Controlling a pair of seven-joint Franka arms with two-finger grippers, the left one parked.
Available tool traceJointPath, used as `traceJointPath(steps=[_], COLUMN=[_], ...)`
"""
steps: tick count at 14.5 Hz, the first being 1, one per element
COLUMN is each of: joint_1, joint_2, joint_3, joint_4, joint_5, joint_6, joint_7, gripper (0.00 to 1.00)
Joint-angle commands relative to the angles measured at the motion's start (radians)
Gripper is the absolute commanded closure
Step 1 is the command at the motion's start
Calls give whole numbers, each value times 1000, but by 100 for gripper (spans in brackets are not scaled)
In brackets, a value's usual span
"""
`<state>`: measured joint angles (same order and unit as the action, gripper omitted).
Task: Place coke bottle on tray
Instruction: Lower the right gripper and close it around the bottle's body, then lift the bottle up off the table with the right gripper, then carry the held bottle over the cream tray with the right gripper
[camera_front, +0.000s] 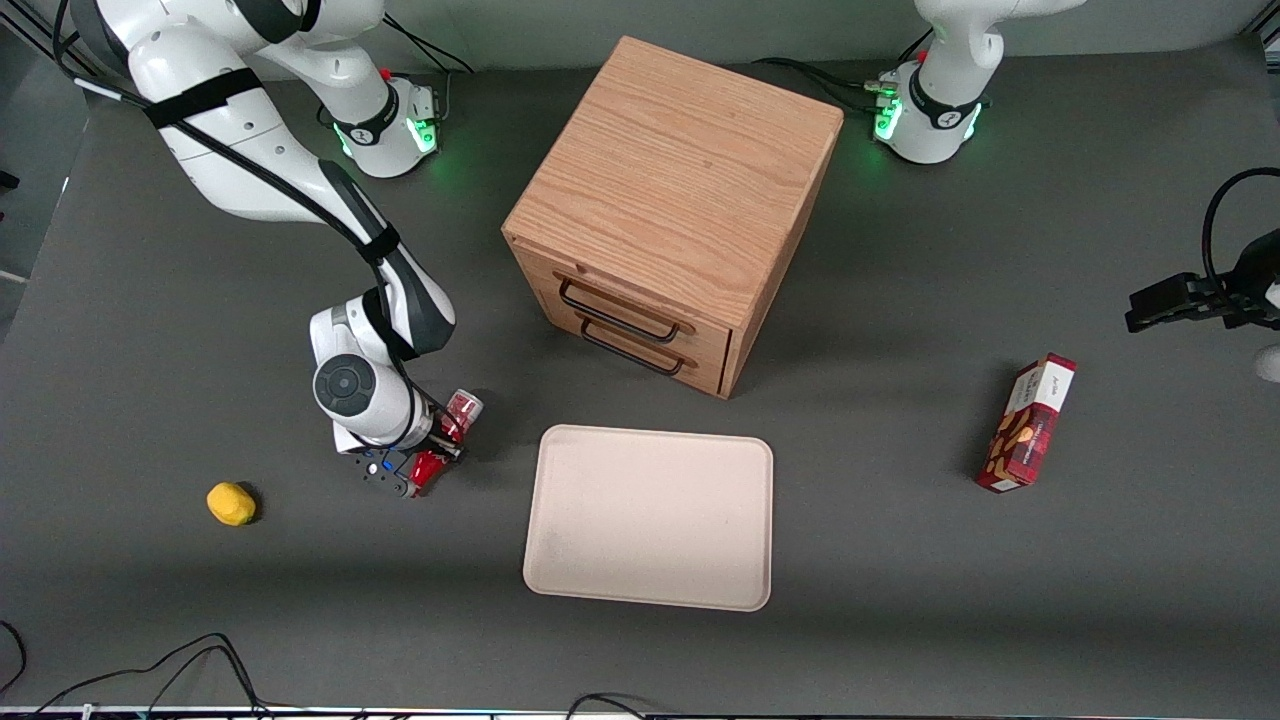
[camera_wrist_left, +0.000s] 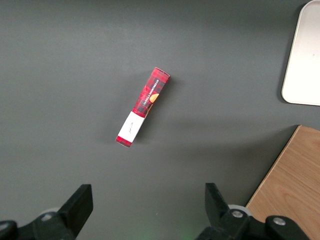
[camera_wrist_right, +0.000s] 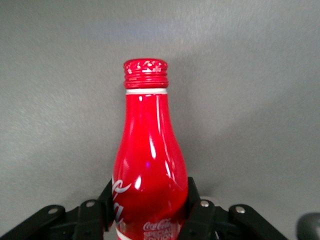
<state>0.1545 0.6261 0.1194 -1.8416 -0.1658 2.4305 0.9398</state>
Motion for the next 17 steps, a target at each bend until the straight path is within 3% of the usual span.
traceJointPath(steps=[1, 4, 7, 10, 13, 17], joint_1=[-19, -73, -237, -355, -363, -331], joint_2=[-124, -244, -365, -385, -375, -268], joint_3=[5, 55, 202, 322, 333, 336], joint_4=[-8, -4, 47, 216, 356, 480], joint_5=[-31, -20, 31, 55, 66, 66], joint_6=[-124, -250, -469, -750, -912, -915], joint_7=[13, -36, -157, -229, -262, -262], gripper=[100, 100, 100, 100, 100, 100])
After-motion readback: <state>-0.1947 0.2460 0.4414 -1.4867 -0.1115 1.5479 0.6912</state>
